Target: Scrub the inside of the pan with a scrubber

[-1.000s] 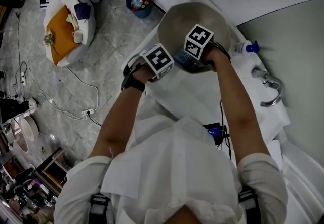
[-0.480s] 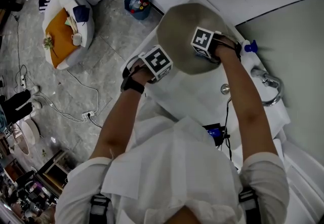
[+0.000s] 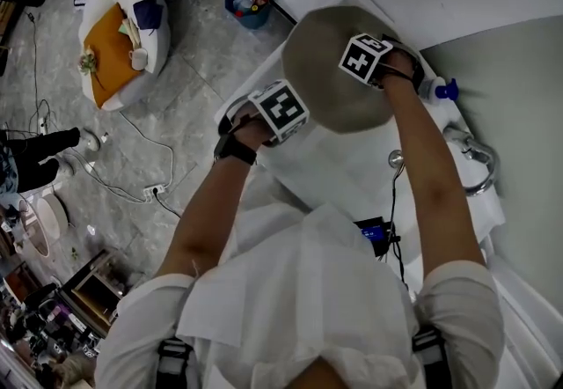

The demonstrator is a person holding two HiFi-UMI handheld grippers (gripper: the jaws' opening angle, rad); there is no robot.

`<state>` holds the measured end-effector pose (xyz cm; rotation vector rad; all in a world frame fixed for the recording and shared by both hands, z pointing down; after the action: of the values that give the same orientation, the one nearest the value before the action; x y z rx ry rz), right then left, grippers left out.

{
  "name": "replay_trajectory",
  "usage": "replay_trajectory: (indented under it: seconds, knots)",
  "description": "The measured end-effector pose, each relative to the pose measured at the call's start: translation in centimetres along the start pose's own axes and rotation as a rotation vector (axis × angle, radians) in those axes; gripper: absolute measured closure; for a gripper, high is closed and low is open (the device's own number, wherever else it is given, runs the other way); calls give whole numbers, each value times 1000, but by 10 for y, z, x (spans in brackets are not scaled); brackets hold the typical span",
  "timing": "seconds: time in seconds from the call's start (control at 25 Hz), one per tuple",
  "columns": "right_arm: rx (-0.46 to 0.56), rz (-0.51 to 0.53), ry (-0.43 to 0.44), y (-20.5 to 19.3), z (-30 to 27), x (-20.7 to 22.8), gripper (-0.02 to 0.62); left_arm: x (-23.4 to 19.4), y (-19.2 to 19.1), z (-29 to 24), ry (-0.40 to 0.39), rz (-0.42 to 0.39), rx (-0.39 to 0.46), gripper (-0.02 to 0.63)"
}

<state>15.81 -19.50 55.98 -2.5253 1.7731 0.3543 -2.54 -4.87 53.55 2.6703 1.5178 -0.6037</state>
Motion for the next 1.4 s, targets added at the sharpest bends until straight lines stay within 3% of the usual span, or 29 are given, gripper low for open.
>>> replay_trajectory:
  seconds: [0.28, 0.64, 0.72, 0.88, 1.0, 1.16, 1.24, 1.32, 1.4]
  knots:
    - [170, -34, -139, 37, 5, 13, 298, 0, -4, 5, 7, -3, -38, 347]
    - [196, -7, -161, 48, 8, 13, 299, 0, -6, 6, 8, 7, -42, 347]
    - [247, -46, -126, 53, 10, 12, 299, 0, -5, 6, 7, 9, -44, 347]
    - [410, -237, -4, 71, 16, 6, 299, 0, -5, 5, 5, 10, -44, 347]
    - [498, -292, 52, 86, 21, -10, 299, 0, -2, 3, 7, 0, -26, 347]
    - [540, -247, 126, 97, 27, -40, 298, -1, -4, 5, 14, 7, -35, 347]
    - [533, -212, 231, 96, 29, -64, 299, -1, -4, 5, 17, 7, -35, 347]
    - [498, -160, 375, 90, 31, -95, 299, -2, -5, 5, 19, 6, -33, 347]
    - [401, -95, 405, 72, 32, -108, 299, -2, -4, 5, 17, 0, -15, 347]
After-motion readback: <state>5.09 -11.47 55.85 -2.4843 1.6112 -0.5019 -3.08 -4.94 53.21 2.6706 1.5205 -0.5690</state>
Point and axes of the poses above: the fingertips, and each gripper's own axes: z backward along the fingers, x to its right, y out of its top, the point moved 5 cm from there along z, backward along the fingers
